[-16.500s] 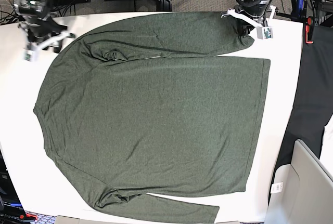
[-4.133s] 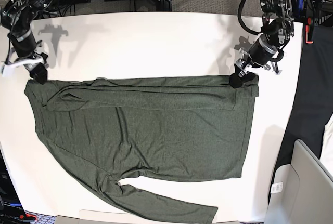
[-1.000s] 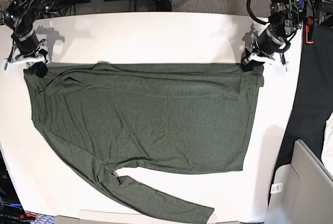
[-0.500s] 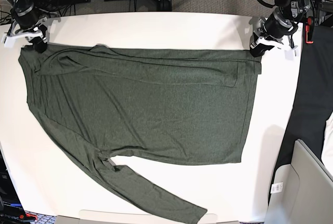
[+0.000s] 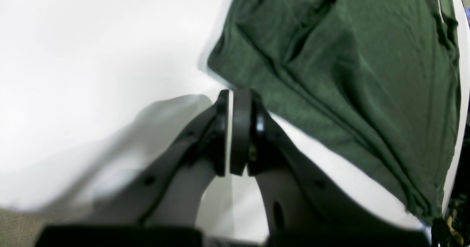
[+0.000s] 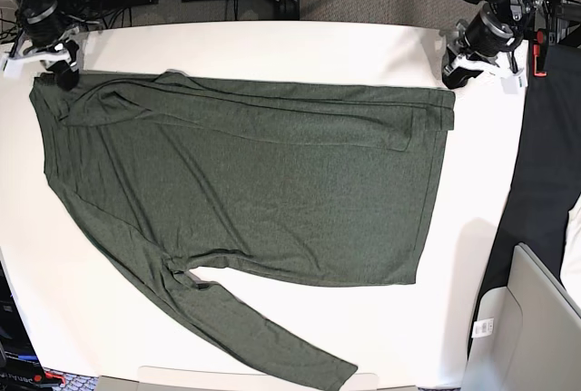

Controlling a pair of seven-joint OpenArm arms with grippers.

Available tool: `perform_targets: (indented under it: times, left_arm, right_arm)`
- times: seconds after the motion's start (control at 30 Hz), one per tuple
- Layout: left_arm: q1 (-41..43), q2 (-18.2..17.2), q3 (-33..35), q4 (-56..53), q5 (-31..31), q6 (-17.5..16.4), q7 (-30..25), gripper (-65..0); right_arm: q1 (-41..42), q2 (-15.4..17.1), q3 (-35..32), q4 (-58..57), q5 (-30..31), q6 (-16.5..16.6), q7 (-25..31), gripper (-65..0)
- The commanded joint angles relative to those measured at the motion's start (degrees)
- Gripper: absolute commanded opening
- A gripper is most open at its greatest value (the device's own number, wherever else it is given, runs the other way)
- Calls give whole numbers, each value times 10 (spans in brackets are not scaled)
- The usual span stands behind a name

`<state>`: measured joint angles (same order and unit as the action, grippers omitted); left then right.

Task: Fold the T-shirt properly
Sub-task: 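Drag the folded edge away from the hem with both grippers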

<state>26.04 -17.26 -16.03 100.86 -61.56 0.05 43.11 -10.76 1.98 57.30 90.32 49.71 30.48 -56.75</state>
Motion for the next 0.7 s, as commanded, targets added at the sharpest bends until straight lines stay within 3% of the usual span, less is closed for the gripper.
perform_targets:
  times: [0.0,0.23,0.67]
  left_arm:
    - [-16,-7,-4,9,-9,-6,-10,-650]
    - [-67,-7,7,-16,-9,-6,-9,-650]
    - [-77,-7,61,-117,-8,-6,-15,-650]
  right_arm:
    - [1,9,3,12,11,6,12,-648]
    - [6,7,3,12,11,6,12,-648]
    - [6,7,4,12,13,6,12,-648]
